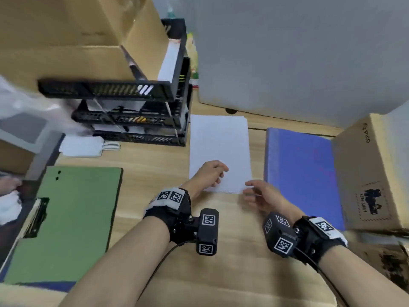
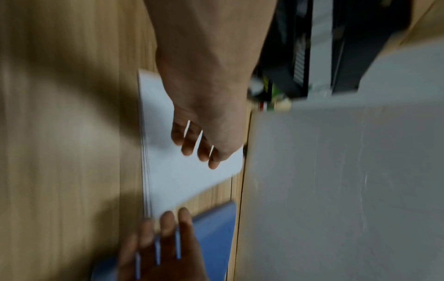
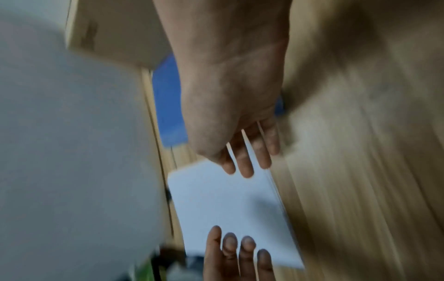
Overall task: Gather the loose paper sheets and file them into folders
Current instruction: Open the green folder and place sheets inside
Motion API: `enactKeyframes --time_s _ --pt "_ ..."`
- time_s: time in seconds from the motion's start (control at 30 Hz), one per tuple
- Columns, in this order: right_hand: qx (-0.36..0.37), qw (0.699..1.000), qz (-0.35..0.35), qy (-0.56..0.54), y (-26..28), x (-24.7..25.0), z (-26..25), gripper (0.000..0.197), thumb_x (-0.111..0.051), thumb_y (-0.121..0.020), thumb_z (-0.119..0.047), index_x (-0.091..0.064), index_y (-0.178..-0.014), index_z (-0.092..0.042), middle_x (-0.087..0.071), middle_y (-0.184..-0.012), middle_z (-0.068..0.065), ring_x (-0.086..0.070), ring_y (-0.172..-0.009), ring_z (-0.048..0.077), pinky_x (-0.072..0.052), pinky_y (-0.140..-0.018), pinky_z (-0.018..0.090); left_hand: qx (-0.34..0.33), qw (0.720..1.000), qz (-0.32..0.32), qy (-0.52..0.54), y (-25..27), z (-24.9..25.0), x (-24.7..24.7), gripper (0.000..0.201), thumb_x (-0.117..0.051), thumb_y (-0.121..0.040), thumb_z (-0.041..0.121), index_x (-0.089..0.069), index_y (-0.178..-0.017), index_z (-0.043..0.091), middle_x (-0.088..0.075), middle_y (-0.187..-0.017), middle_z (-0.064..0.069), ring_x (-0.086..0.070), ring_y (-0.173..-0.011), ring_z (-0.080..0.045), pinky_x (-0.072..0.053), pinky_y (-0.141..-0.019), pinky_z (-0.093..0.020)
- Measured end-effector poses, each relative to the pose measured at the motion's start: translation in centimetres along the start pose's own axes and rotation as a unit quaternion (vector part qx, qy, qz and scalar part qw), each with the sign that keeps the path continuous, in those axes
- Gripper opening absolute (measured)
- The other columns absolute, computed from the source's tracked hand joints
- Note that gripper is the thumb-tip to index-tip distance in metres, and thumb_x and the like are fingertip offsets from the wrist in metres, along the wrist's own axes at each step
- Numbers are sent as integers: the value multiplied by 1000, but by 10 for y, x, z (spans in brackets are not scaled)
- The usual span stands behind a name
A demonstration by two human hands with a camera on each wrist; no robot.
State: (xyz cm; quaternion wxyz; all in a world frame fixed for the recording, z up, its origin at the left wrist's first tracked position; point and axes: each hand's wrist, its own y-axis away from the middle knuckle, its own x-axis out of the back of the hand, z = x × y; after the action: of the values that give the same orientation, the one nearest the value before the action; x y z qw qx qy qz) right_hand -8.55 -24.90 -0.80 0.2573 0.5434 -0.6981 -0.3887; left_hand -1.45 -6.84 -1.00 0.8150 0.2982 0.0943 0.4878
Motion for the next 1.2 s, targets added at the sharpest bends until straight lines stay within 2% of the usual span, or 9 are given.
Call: enactKeyframes --time_s 0.13,0.2,0.27,0.37,0.47,0.63,0.8,0.97,1.2 --pt "12 996 -44 75 -13 -82 -1 7 -54 -93 -15 -58 -93 -10 -59 -79 8 -57 -60 23 -47 -47 21 8 986 161 39 38 -51 81 18 -47 -97 17 -65 -94 17 -52 -68 5 -47 -63 -13 -35 -56 -25" --pt "-27 987 -129 92 -21 -125 9 17 -54 -89 -15 -40 -78 -14 -39 -69 4 -38 -52 19 -34 -56 26 25 967 246 53 60 -81 119 16 -50 -97 16 -65 -101 18 -59 -78 8 -53 -72 -11 -40 -61 -24" --pt "-68 969 -204 122 -26 -167 24 33 -53 -84 -18 -21 -78 -19 -22 -69 2 -21 -53 17 -20 -58 32 49 943 323 60 84 -112 153 21 -50 -95 11 -63 -109 18 -63 -97 6 -57 -88 -13 -44 -75 -24" --pt "-94 956 -217 175 -33 -220 46 17 -53 -90 -18 -50 -74 -13 -50 -73 7 -47 -60 24 -44 -63 30 100 913 394 46 114 -158 201 34 -53 -91 3 -60 -122 14 -61 -122 -3 -56 -111 -18 -42 -100 -27" --pt "-90 951 -220 195 -38 -262 67 16 -50 -96 -15 -59 -83 -9 -58 -84 10 -55 -68 26 -50 -67 33 159 878 451 19 134 -197 243 46 -61 -84 4 -57 -130 11 -58 -134 -9 -53 -124 -26 -39 -110 -37" --pt "-94 941 -209 249 -44 -300 81 14 -47 -100 -17 -59 -99 -9 -62 -101 9 -62 -86 26 -56 -69 36 236 852 466 -34 146 -220 279 64 -61 -81 10 -45 -143 11 -49 -143 -12 -48 -129 -31 -39 -110 -40" --pt "-112 948 -190 231 -53 -312 76 16 -48 -100 -17 -60 -95 -9 -64 -98 9 -61 -85 24 -52 -70 35 281 817 491 -110 128 -221 278 74 -68 -81 28 -35 -146 16 -32 -145 -10 -32 -133 -31 -33 -106 -39" --pt "-144 949 -183 214 -61 -317 70 19 -50 -99 -20 -62 -100 -6 -66 -96 8 -61 -86 22 -53 -73 32 294 789 513 -167 101 -210 275 78 -69 -78 45 -36 -140 12 -40 -138 -12 -36 -129 -32 -28 -104 -41" --pt "-161 954 -162 194 -65 -318 64 22 -50 -98 -21 -57 -81 -9 -59 -75 9 -59 -73 23 -47 -70 31 315 785 504 -174 84 -203 284 77 -66 -79 51 -39 -135 6 -45 -137 -14 -37 -129 -32 -26 -105 -41"
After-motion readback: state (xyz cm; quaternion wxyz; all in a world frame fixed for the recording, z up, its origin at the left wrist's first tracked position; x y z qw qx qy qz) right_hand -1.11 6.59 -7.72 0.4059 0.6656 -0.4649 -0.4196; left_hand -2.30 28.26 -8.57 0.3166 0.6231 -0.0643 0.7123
